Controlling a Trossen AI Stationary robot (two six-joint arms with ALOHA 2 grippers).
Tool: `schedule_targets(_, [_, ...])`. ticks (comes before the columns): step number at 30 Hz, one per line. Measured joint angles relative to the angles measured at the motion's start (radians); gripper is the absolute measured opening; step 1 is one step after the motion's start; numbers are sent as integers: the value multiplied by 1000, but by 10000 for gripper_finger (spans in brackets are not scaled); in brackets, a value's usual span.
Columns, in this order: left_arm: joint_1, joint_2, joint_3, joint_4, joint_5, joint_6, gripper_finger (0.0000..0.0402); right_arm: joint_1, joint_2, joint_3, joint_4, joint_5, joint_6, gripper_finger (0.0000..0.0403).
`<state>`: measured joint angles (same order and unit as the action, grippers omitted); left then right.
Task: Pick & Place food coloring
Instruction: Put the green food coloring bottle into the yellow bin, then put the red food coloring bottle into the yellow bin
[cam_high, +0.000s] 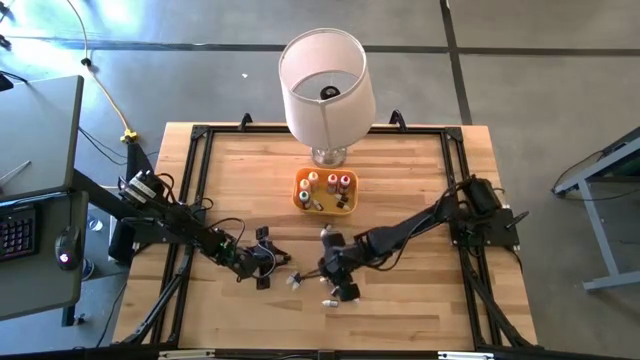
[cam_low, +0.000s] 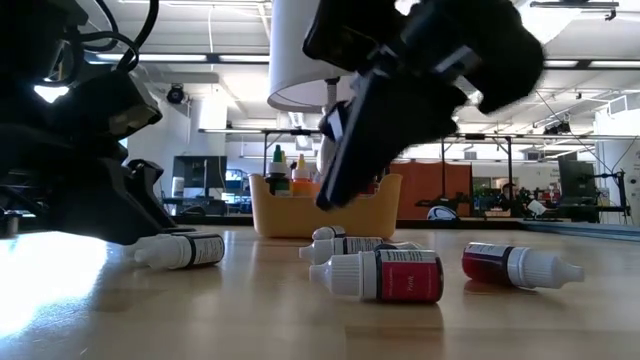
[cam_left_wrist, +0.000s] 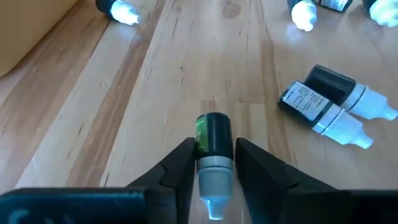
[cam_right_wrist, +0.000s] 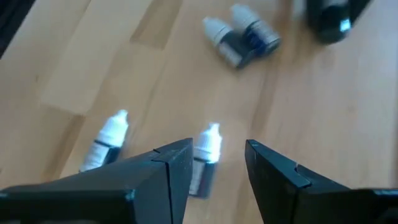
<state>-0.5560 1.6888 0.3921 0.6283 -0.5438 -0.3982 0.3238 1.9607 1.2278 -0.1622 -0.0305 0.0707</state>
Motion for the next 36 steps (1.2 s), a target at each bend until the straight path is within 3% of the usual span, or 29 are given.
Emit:
schedule_targets(6, [2, -19, 40, 13, -65, 70, 89, 34, 15, 0, -61, 93, 66, 140])
schedule_targets(10, [26, -40, 94, 11, -92, 170, 80, 38, 15, 1, -78, 80, 110, 140])
schedule_targets(17, [181, -82, 236, -174, -99, 296, 78, 46, 16, 0, -83, 80, 114, 140])
schedule_targets(23, [395, -83, 402, -457, 21, 342, 78, 53, 16, 0, -74, 92, 113, 140])
schedule_targets(27, [503, -83, 466, -528, 76, 343, 81, 53, 33, 1, -54, 96, 113, 140])
schedule_targets(31, [554, -83, 491, -525, 174, 376, 108, 52, 54, 0, -48, 101, 113, 140])
schedule_targets(36, [556, -83, 494, -526, 170, 394, 146, 53, 57, 0, -52, 130, 113, 140])
